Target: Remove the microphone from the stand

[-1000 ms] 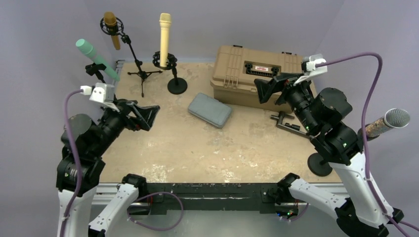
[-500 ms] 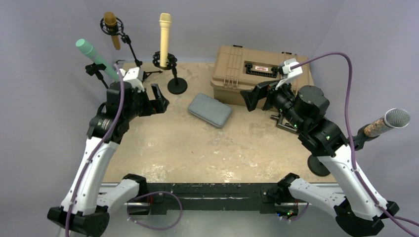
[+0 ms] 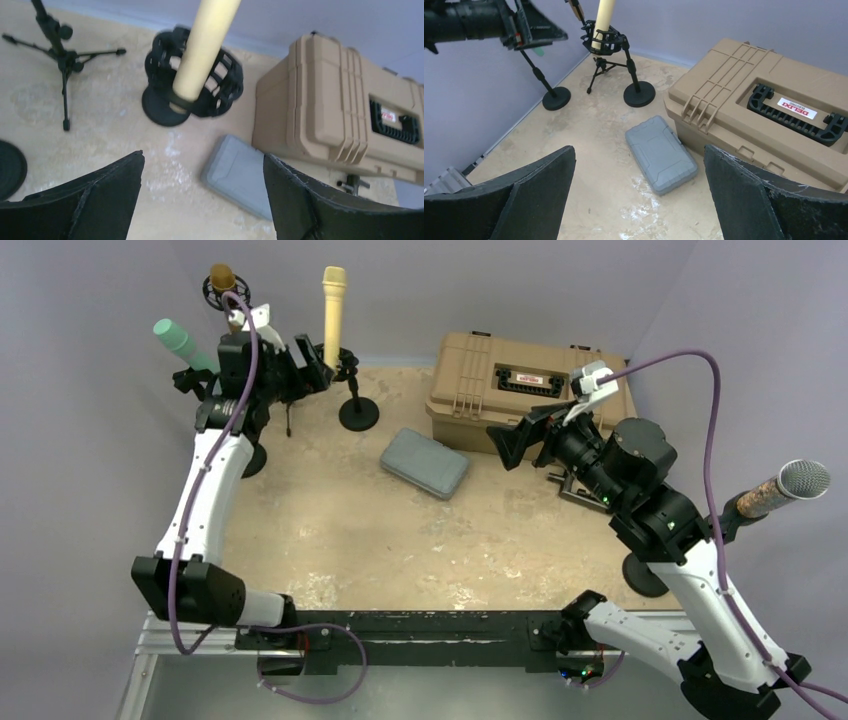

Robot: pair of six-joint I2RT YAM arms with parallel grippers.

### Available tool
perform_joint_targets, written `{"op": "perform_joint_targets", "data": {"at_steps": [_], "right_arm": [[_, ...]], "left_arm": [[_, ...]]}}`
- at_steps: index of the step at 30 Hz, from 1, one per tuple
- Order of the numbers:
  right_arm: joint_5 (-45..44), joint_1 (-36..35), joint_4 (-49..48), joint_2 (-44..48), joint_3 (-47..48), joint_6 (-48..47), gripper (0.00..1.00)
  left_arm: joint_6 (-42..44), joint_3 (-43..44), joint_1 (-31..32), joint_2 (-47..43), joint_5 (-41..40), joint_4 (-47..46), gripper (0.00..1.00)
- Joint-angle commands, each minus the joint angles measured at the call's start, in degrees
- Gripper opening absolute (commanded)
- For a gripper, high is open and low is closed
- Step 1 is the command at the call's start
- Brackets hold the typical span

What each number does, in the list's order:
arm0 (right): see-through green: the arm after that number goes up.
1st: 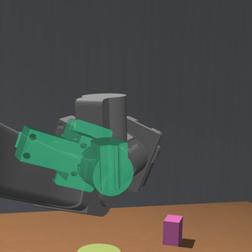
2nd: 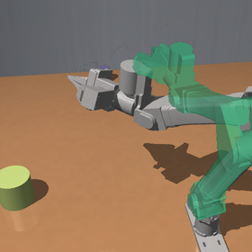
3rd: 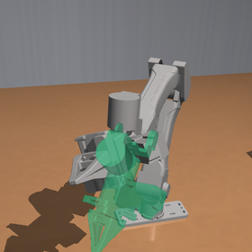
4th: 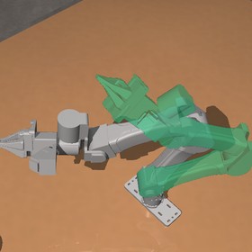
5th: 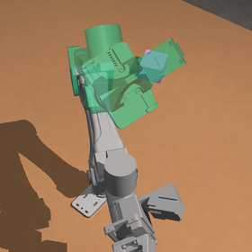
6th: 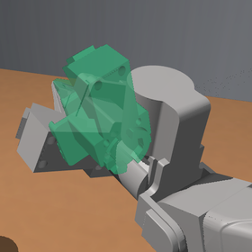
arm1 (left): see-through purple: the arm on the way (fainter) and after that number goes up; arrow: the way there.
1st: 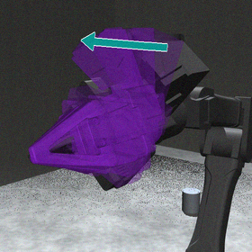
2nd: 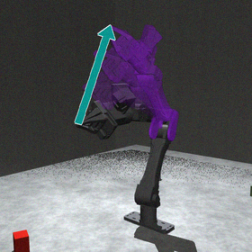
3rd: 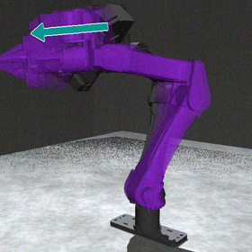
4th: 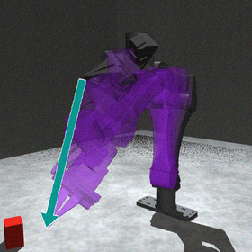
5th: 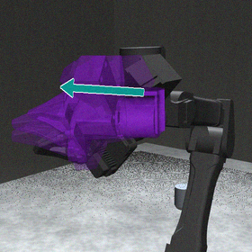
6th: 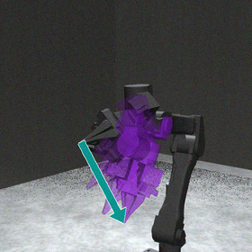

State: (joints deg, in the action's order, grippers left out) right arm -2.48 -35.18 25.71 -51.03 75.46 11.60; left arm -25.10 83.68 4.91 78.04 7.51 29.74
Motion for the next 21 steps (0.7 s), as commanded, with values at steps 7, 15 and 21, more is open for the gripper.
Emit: {"op": "perform_joint_targets", "data": {"at_steps": [7,15,21], "right_arm": [[0.53,0.35,1.29,0.07,2.83,0.05,0.98],[-0.2,0.29,1.66,0.33,2.68,-0.17,0.98],[-0.94,0.31,1.64,-0.02,2.89,-0.52,0.98]], "left_arm": [[4.36,22.65,-1.46,16.14,5.09,-6.27,0.9],[2.16,35.62,-1.47,28.64,0.73,-6.32,0.95],[3.36,40.54,-1.47,34.26,2.46,-6.52,0.87]]}}
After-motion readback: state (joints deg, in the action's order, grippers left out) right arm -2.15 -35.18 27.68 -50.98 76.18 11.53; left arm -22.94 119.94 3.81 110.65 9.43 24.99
